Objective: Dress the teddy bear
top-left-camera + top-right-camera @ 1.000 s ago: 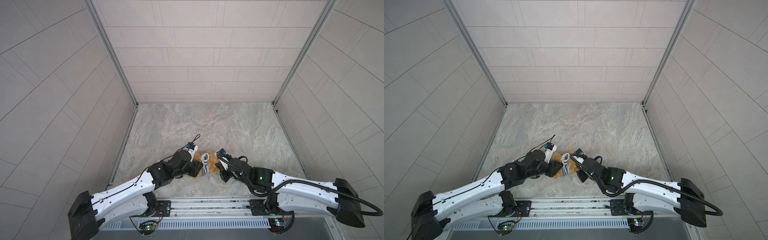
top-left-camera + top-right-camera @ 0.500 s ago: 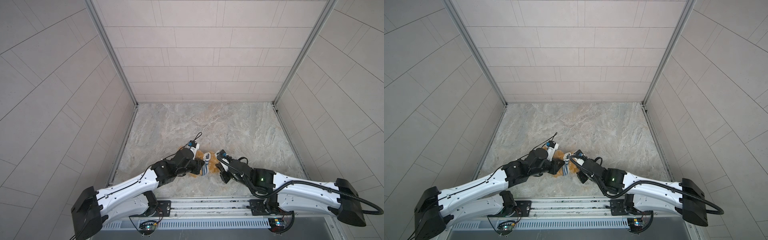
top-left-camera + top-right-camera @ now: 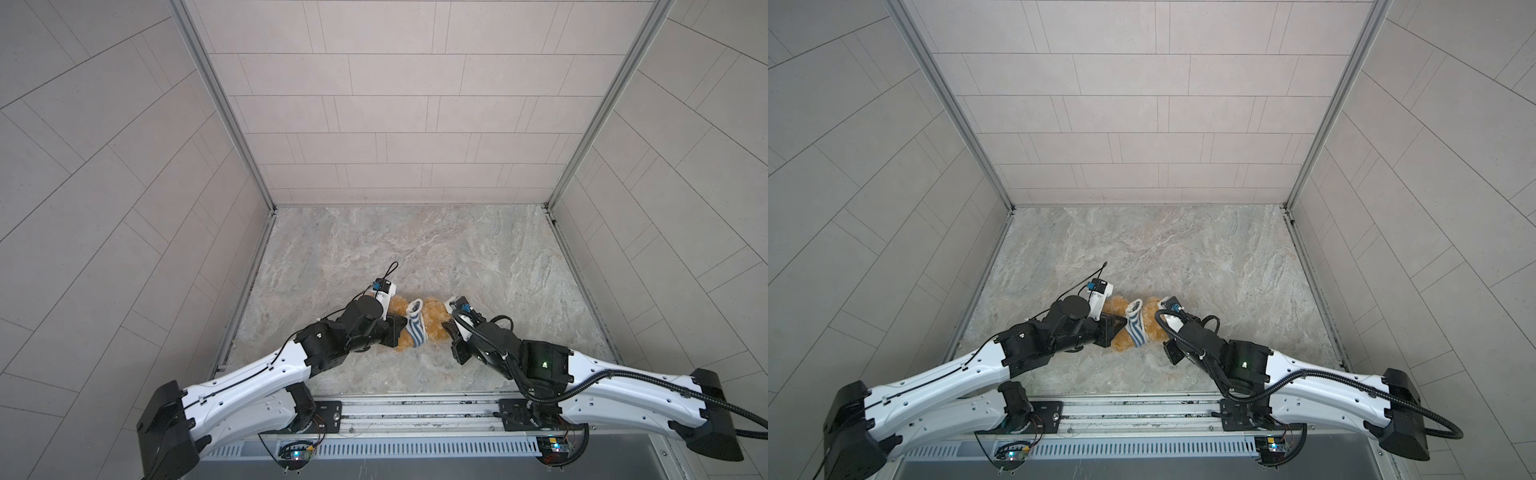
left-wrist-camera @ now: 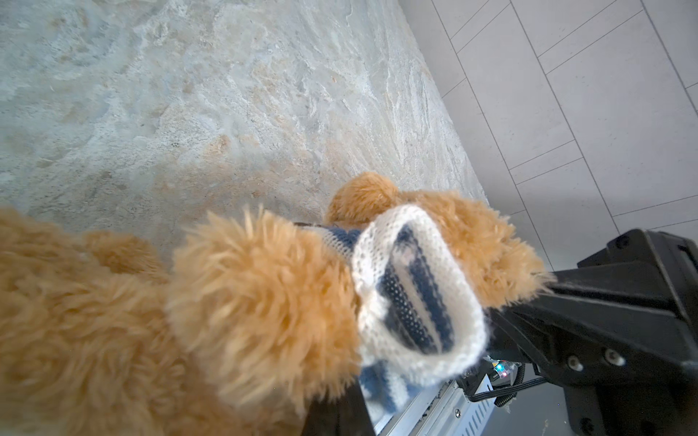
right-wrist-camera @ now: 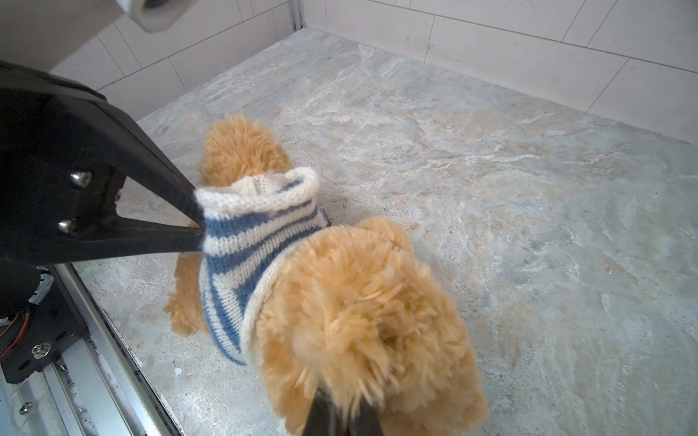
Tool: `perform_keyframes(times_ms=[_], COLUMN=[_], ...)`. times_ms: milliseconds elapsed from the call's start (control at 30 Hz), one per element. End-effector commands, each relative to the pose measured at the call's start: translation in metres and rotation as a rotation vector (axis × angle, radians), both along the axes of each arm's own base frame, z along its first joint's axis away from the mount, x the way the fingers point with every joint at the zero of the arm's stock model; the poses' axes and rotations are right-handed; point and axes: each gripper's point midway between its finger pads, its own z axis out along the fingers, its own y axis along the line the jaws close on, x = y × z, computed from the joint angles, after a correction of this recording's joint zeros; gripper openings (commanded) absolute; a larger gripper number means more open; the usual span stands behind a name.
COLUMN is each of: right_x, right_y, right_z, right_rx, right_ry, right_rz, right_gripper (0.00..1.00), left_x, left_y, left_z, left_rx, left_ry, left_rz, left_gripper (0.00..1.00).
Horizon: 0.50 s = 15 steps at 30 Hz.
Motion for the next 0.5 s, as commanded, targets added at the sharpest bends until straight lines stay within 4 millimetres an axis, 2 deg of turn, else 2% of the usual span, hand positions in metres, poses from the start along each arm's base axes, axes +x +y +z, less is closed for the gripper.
perform_keyframes(times_ms=[0,200,467], right_x=[0.007,0.007,0.007], right_y=[-0.027,-0.041,-0.045], right_z=[-0.005,-0.005,-0.005], right_rx=[-0.034,-0.023,-0.028], right_ry=[-0.018,-0.030,-0.034], right_rz=[-0.117,-0.160,-0.162], right_gripper=[0.00,0.00,0.00], left_x=[0.010,0.015,0.017], left_y=[0.019,0.028,0.034], left_z=[-0.007,-0.010,-0.016], left_rx=[0.039,-0.017,-0.031], left_ry=[-0.010,-0.001,-0.004], left_rz=[0.074,0.120,0.159], left_gripper=[0.01,0.02,0.00])
